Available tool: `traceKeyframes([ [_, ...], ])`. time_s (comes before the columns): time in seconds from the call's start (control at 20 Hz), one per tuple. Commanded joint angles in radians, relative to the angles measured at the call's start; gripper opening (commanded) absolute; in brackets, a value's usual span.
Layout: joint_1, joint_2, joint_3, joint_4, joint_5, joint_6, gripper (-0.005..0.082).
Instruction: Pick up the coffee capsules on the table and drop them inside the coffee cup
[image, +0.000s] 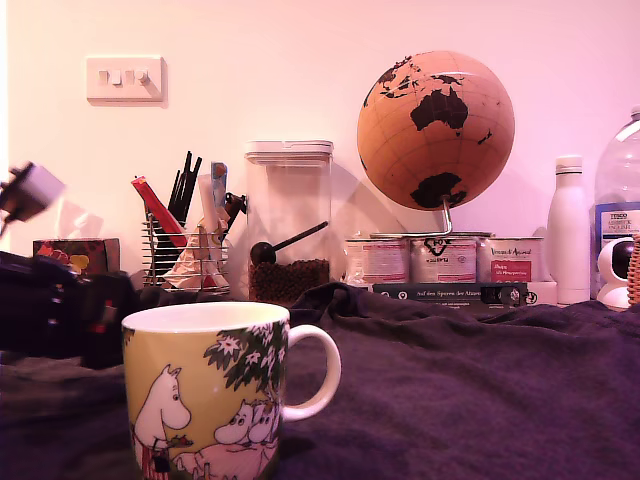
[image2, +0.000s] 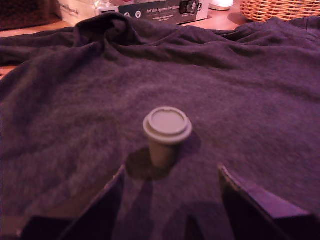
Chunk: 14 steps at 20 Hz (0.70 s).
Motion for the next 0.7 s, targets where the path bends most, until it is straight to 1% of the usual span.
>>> traceKeyframes([
  [0.0,-0.010,0.019,0.023,-0.009,0.003,0.005,0.0536],
  [0.15,-0.017,0.032,0.073,-0.093,0.006,0.009,0.0536],
  [0.3,-0.020,0.045,0.121,-0.160,0.011,0.024,0.0534],
  [0.45,-0.025,0.062,0.178,-0.256,0.030,0.027,0.0533],
  [0.55,-0.027,0.071,0.210,-0.309,0.032,0.035,0.0533],
  [0.6,-0.027,0.071,0.224,-0.339,0.033,0.051,0.0533],
  [0.65,-0.028,0.071,0.237,-0.355,0.037,0.051,0.0533],
])
